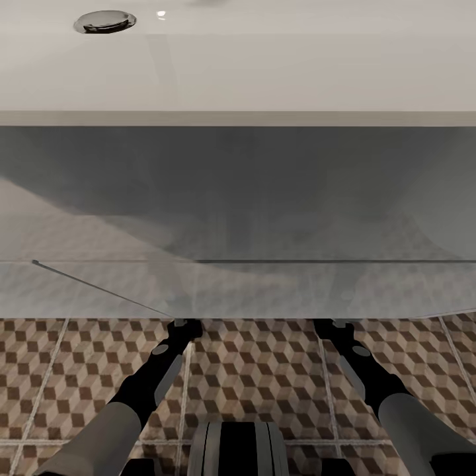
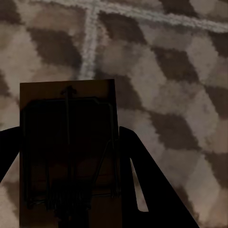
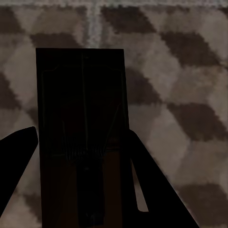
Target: Take the four mousetraps from the cabinet in the bathroom and place them on the bathroom floor. Make sure all four end up on the same floor surface, and ensure that at least two of them are either under or directly next to the same bathroom sink.
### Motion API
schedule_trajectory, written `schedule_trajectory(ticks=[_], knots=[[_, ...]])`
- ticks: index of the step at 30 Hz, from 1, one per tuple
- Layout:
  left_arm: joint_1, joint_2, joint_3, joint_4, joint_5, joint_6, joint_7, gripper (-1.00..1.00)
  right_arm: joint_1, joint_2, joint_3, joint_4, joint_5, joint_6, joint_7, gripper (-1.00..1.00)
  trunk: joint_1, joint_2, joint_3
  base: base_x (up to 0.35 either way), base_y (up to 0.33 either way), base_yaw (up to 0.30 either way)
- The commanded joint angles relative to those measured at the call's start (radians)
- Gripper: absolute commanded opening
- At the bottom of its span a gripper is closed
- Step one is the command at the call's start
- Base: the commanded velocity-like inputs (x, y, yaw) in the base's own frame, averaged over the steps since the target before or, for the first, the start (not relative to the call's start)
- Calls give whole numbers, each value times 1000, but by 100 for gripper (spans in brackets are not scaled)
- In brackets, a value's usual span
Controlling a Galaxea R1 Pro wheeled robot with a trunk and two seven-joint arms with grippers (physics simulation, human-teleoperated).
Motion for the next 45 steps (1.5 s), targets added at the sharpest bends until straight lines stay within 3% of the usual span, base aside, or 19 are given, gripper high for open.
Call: schedule_trajectory(ticks=[1,45], knots=[[0,0,0,0,-3,0,2,-100,0,0,0,0,0,0,0,-100,0,0,0,0,0,0],[-2,0,0,-10,-4,1,3,-100,0,1,2,4,0,-37,1,-100,0,0,0,0,0,0]])
